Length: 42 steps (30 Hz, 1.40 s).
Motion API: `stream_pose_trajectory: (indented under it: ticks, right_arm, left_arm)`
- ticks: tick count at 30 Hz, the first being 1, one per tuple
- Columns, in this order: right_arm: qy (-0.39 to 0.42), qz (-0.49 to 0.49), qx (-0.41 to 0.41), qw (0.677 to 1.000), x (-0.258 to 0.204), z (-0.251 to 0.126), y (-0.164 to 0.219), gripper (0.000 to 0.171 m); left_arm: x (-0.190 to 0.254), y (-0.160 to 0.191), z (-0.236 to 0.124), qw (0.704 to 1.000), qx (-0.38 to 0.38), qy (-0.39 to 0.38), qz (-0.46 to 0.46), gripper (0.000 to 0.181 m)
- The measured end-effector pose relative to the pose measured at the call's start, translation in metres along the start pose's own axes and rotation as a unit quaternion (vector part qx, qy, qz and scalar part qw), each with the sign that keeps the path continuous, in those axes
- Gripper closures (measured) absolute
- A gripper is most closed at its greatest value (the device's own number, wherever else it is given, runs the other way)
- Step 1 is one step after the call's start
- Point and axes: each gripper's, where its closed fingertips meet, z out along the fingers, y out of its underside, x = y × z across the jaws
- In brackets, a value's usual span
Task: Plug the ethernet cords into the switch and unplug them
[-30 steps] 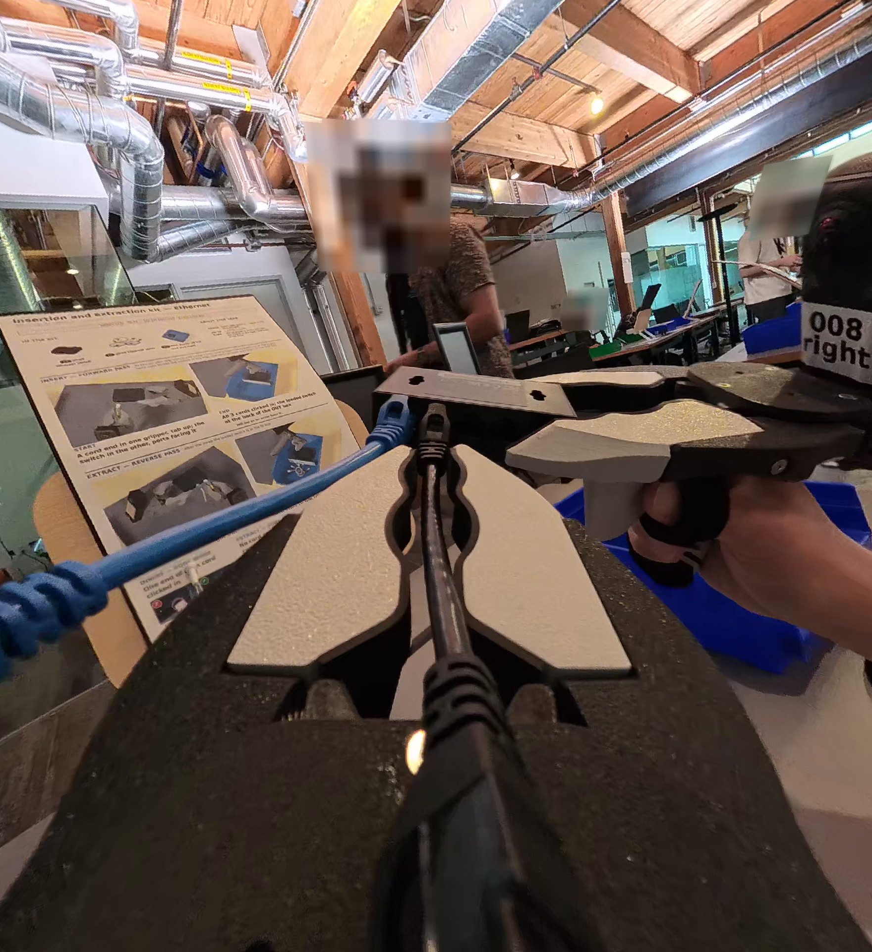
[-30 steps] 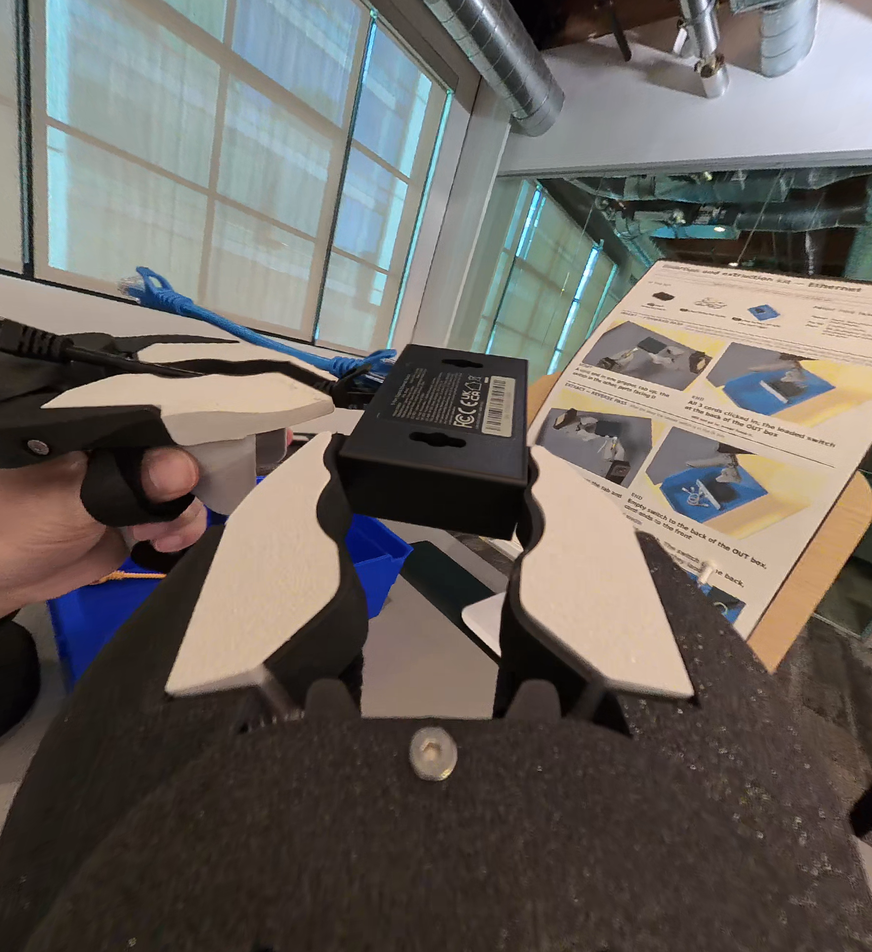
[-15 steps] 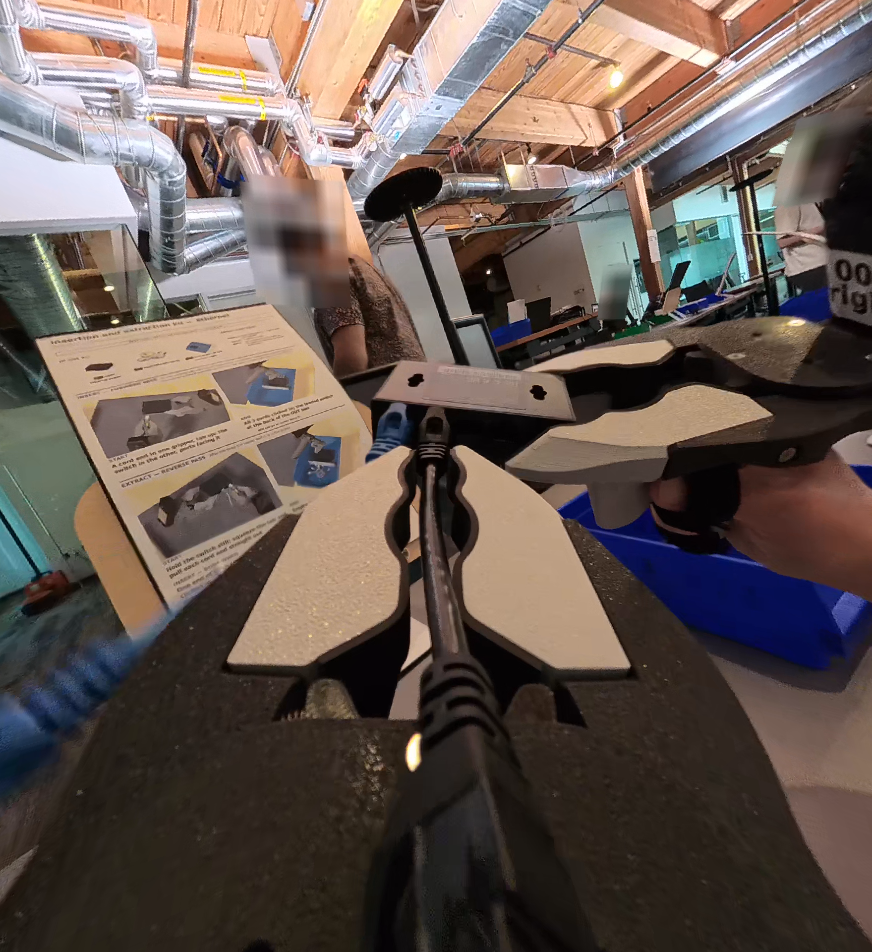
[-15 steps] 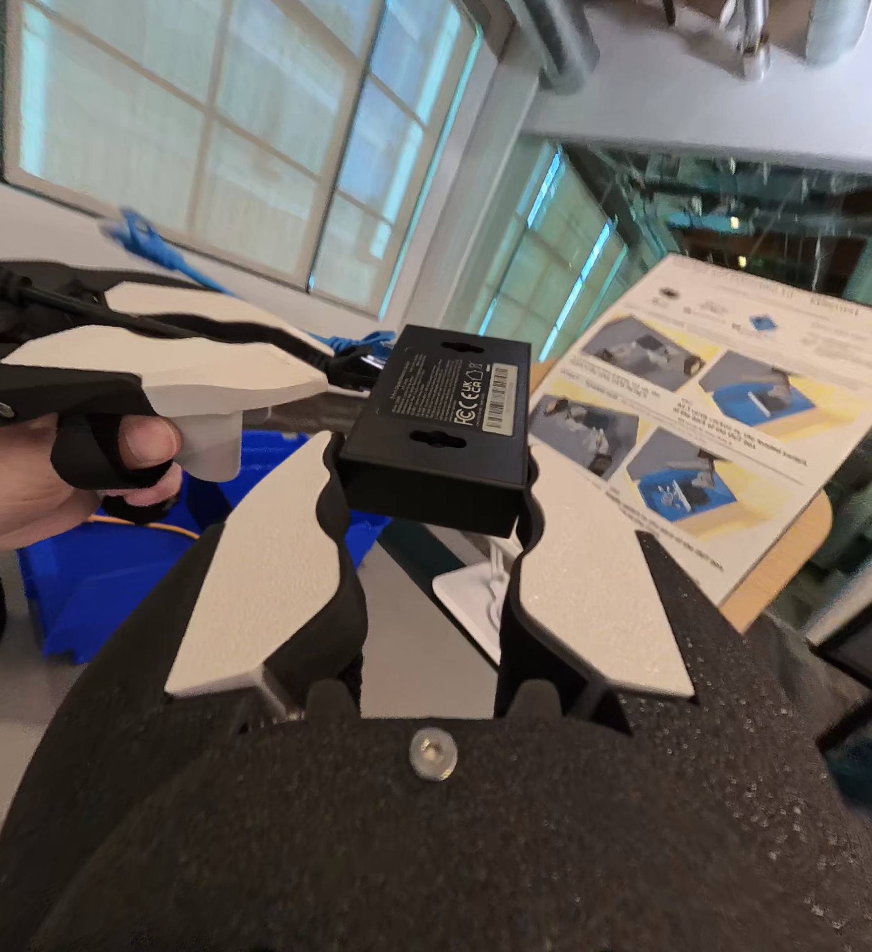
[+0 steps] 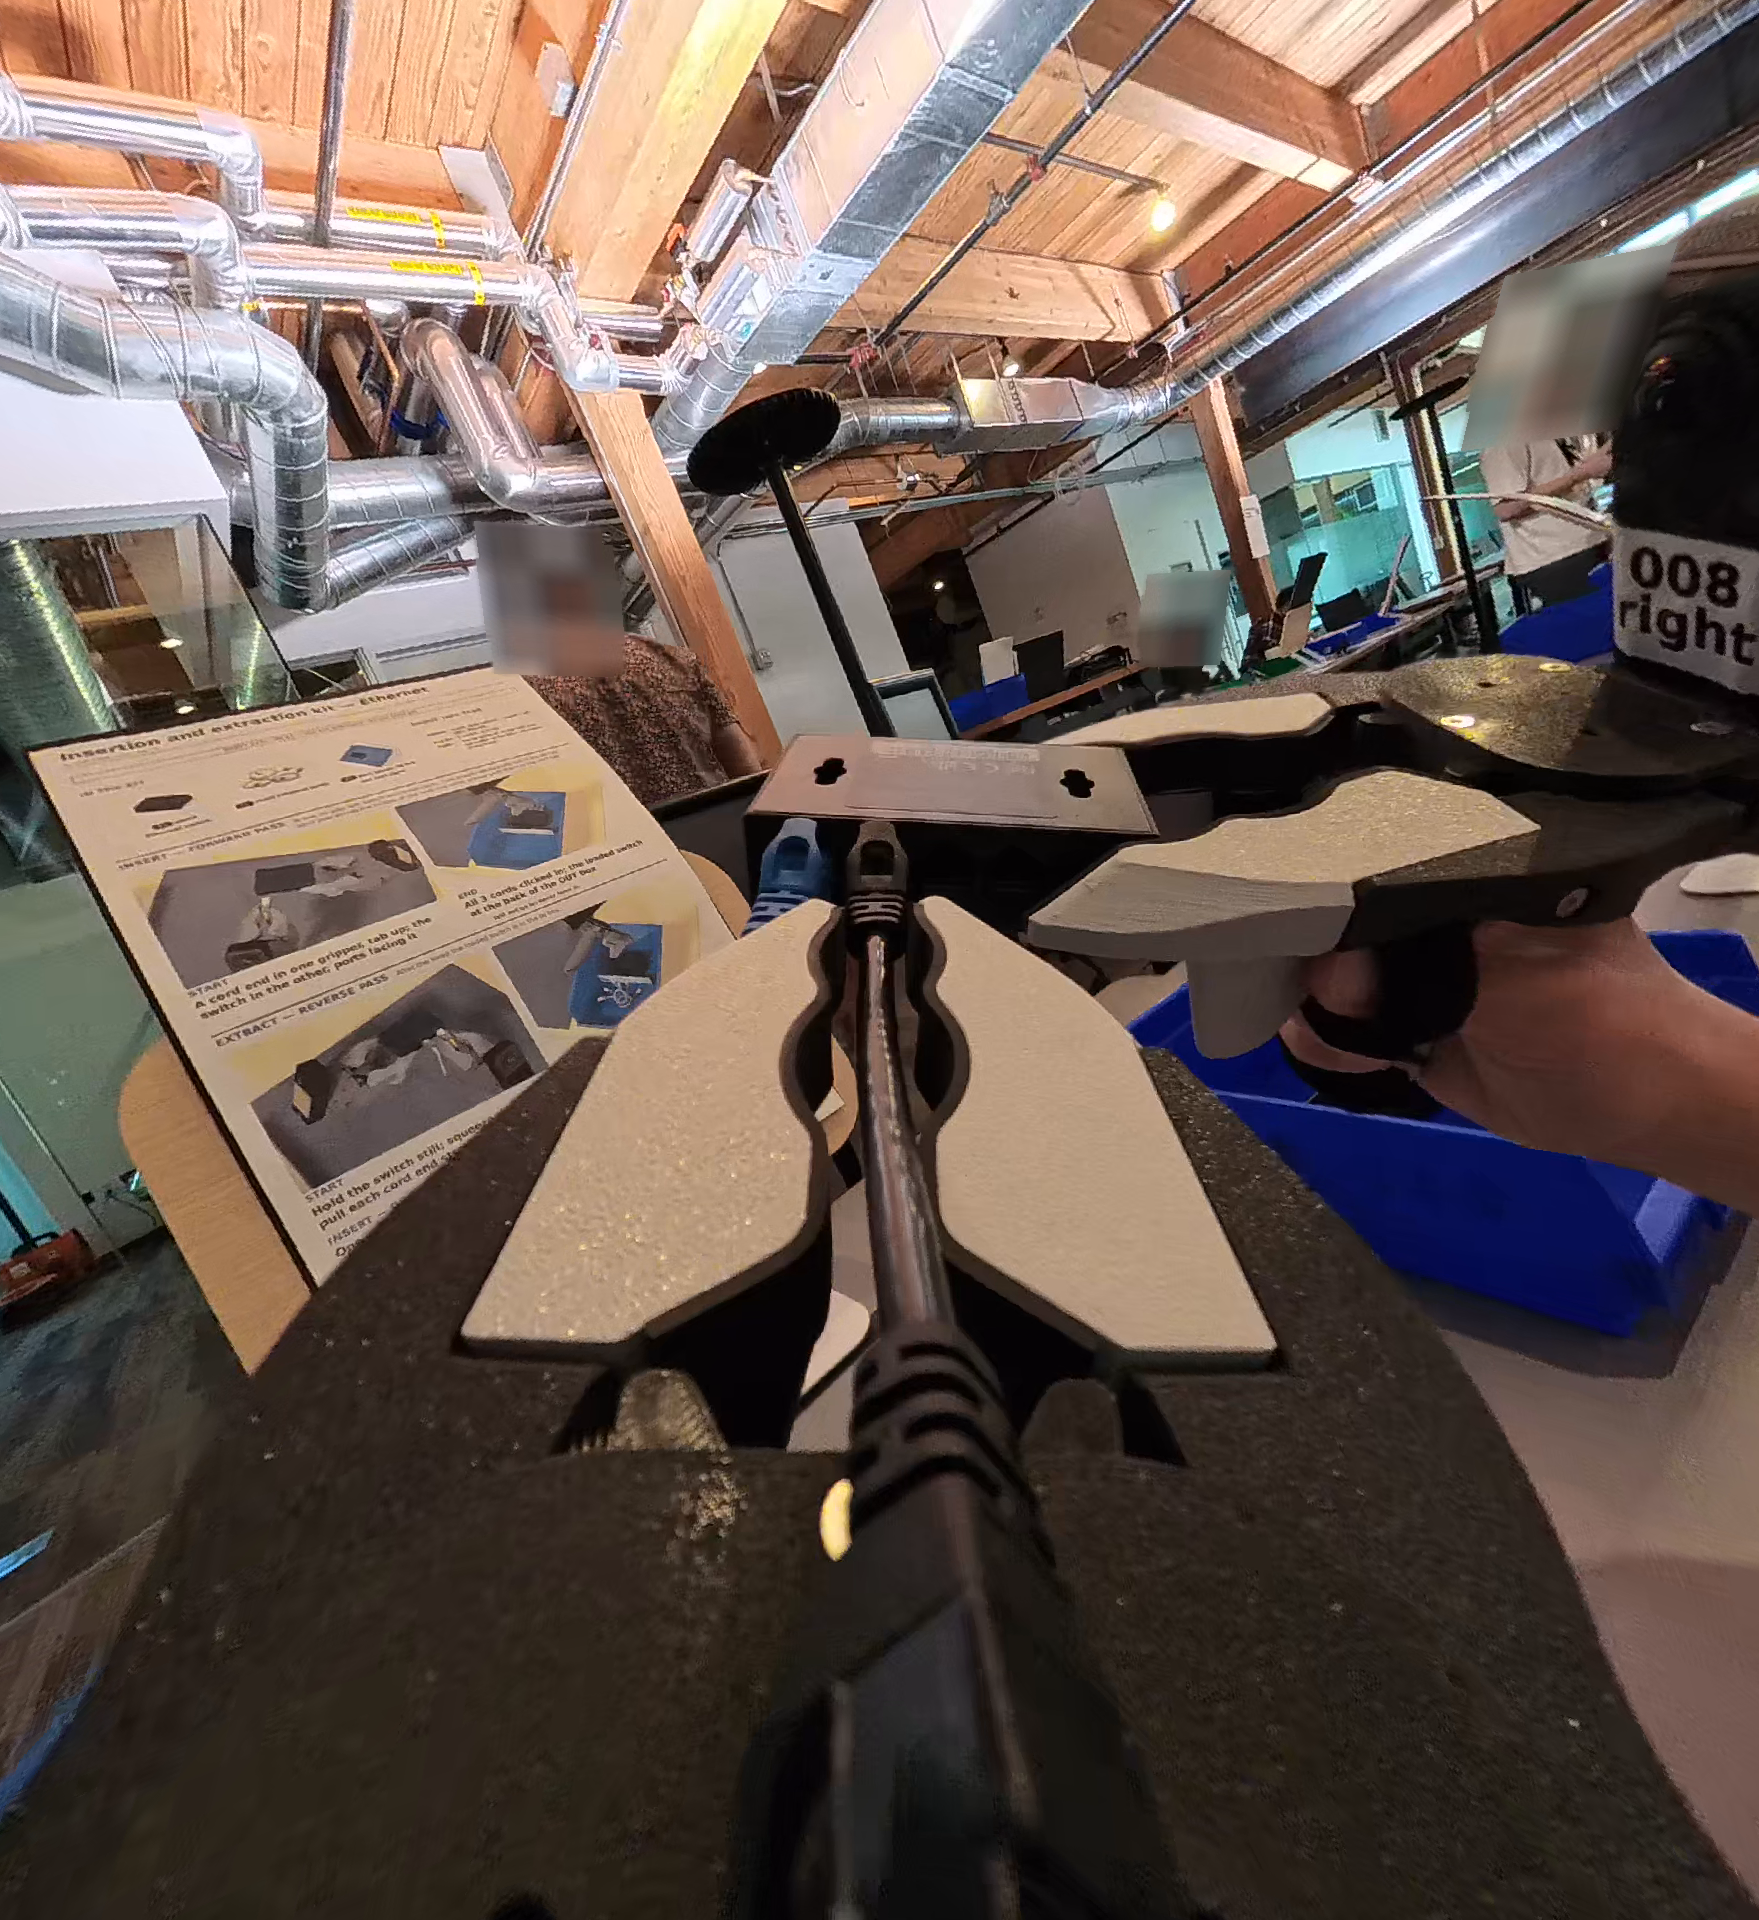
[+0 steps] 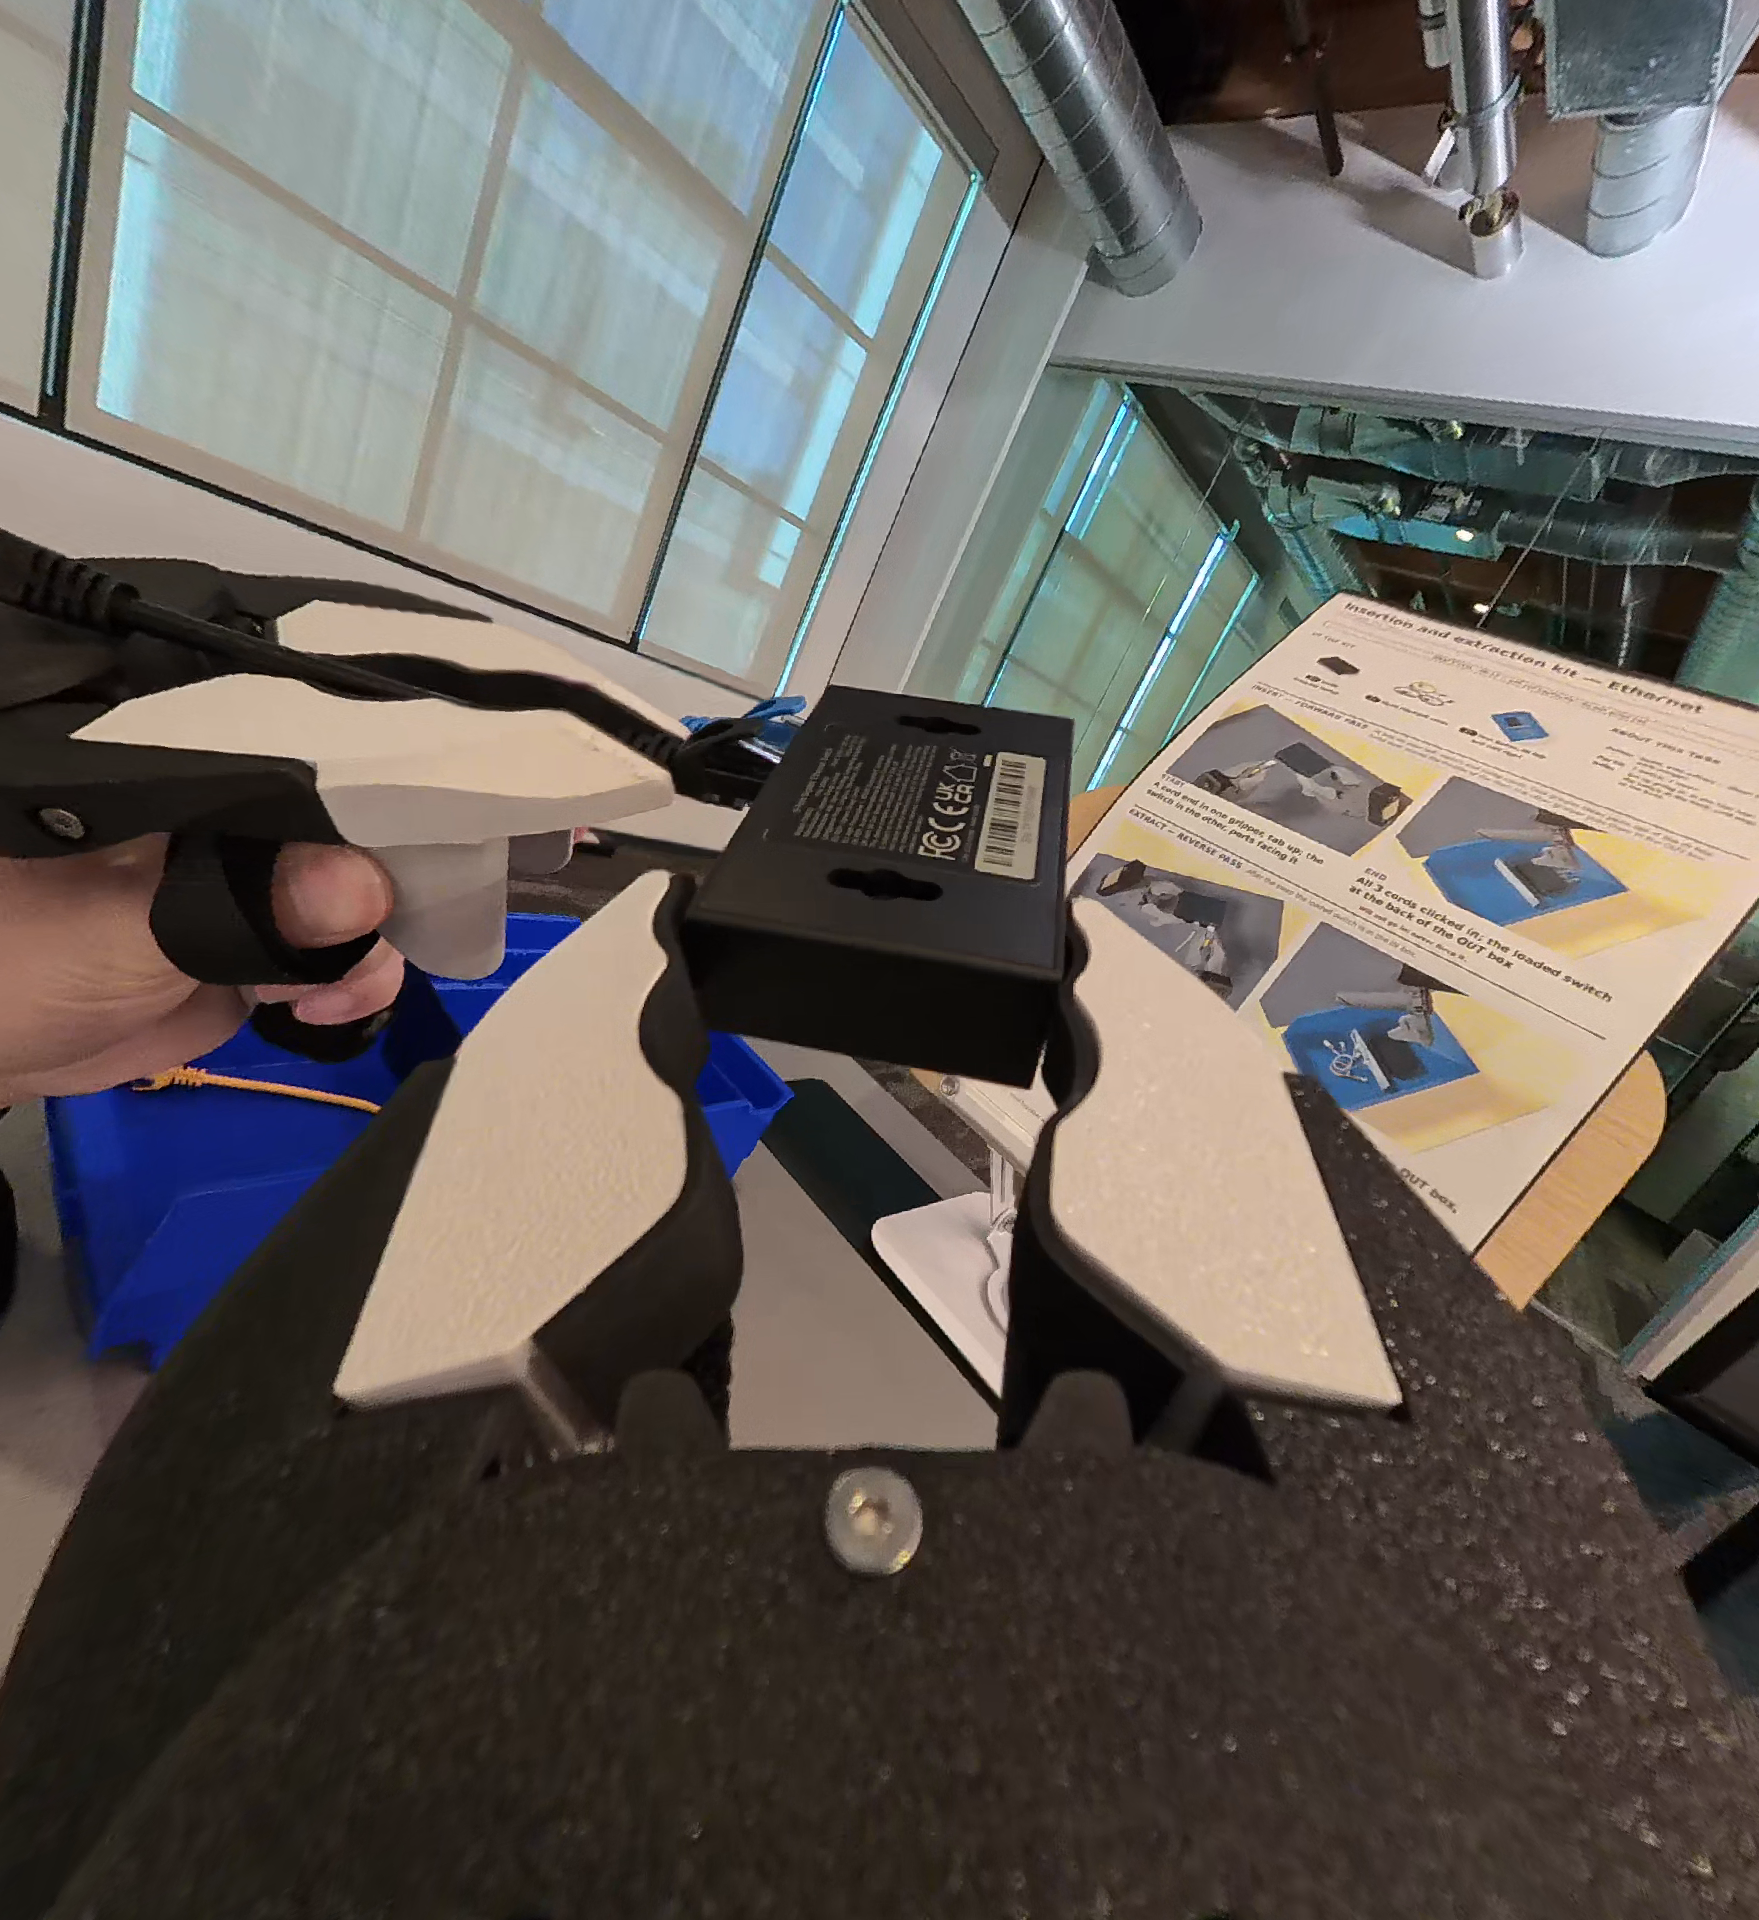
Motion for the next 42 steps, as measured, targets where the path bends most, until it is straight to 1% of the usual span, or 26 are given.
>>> stream_pose_trajectory:
  ticks: [6,11,16,18,21,23,28,31,35,39,42]
  right_arm:
    - [0.002,-0.011,0.005,1.000,-0.002,-0.002,-0.002,0.108]
    - [-0.007,-0.013,0.012,1.000,-0.004,-0.001,-0.007,0.108]
    - [-0.009,0.012,0.015,1.000,-0.004,0.001,-0.006,0.108]
    - [-0.006,0.010,0.033,0.999,-0.004,-0.003,-0.014,0.108]
    - [-0.027,0.027,0.040,0.998,-0.006,-0.007,-0.021,0.108]
    - [-0.035,0.022,0.042,0.998,-0.009,-0.010,-0.026,0.107]
    - [-0.048,-0.003,0.032,0.998,-0.016,-0.011,-0.033,0.092]
    - [-0.049,-0.004,0.051,0.998,-0.019,-0.013,-0.040,0.086]
    - [-0.044,-0.026,0.073,0.996,-0.019,-0.016,-0.045,0.088]
    - [-0.078,-0.012,0.084,0.993,-0.026,-0.018,-0.049,0.076]
    - [-0.097,-0.015,0.103,0.990,-0.027,-0.024,-0.054,0.076]
  left_arm:
    - [0.001,-0.003,-0.001,1.000,0.000,0.003,-0.002,0.171]
    - [0.000,-0.008,-0.003,1.000,0.016,-0.002,0.007,0.171]
    - [-0.001,-0.007,-0.002,0.999,0.013,-0.011,0.031,0.171]
    - [0.002,-0.012,-0.004,0.999,0.024,-0.014,0.033,0.171]
    - [0.006,-0.020,-0.006,0.997,0.034,-0.026,0.064,0.171]
    - [0.009,-0.026,-0.008,0.995,0.045,-0.032,0.081,0.171]
    - [0.011,-0.033,-0.011,0.994,0.058,-0.038,0.081,0.171]
    - [0.012,-0.034,-0.011,0.995,0.063,-0.031,0.063,0.170]
    - [0.016,-0.037,-0.012,0.996,0.071,-0.020,0.058,0.171]
    - [0.022,-0.038,-0.011,0.995,0.073,-0.012,0.062,0.171]
    - [0.027,-0.041,-0.012,0.995,0.080,0.003,0.054,0.171]
